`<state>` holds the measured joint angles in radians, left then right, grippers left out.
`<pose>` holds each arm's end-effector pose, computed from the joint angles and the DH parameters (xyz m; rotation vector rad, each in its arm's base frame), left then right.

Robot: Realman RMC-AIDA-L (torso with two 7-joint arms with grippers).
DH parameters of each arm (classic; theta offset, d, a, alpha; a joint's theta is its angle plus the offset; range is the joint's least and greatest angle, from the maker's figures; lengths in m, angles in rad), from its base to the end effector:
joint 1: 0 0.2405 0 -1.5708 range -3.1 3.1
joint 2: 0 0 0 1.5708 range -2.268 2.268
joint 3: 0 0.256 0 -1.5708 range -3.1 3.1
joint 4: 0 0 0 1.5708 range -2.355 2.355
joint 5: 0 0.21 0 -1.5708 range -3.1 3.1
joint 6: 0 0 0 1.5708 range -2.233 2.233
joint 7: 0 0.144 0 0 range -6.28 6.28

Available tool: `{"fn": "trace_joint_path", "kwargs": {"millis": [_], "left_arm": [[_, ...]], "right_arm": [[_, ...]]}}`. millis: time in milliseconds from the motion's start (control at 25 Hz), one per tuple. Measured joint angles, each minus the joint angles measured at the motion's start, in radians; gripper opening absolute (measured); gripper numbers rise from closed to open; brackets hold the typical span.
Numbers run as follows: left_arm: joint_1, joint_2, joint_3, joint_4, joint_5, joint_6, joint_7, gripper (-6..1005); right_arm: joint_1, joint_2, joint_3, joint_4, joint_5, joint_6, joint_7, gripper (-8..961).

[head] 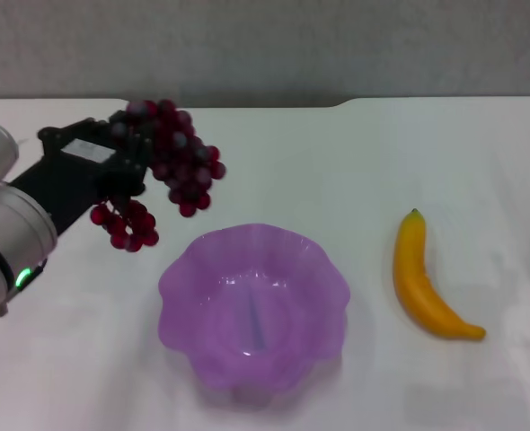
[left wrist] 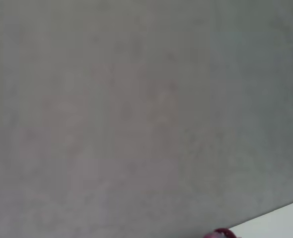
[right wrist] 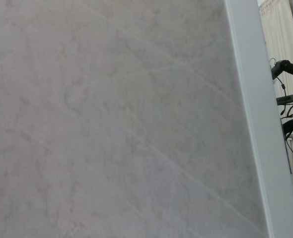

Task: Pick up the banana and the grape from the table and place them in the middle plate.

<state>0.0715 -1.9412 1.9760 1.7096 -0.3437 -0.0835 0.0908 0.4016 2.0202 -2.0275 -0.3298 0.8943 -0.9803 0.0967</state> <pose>-0.1745 0.3099 0.0288 -1.9212 -0.5143 -0.5450 0.3502 0.3541 0.0305 -1.3343 0.6995 0.6783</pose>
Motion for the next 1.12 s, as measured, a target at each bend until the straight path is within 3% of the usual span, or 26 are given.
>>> {"fn": "trace_joint_path", "kwargs": {"millis": [160,280,600,880,1120], "left_arm": [[0.016,0.061,0.096,0.030,0.000,0.089,-0.008,241],[0.013,0.079,0.143,0.010,-0.005,0.129,-0.017,241],[-0.078,0.080,0.151,-0.115,-0.185,0.089,-0.006,234],[-0.139,0.031,0.116,-0.141,-0.185,-0.115,0.056,233],[-0.142,0.030,0.127,-0.111,-0.197,-0.164,0.093,233]], "right_arm": [[-0.003,0.000,0.001,0.000,0.000,0.000,0.000,883],[-0.003,0.000,0.001,-0.003,0.000,0.000,0.000,883],[-0.003,0.000,-0.001,-0.006,0.000,-0.001,0.000,882],[-0.003,0.000,0.000,-0.009,0.000,-0.001,0.000,882],[-0.003,0.000,0.001,-0.005,0.000,-0.001,0.000,882]]}}
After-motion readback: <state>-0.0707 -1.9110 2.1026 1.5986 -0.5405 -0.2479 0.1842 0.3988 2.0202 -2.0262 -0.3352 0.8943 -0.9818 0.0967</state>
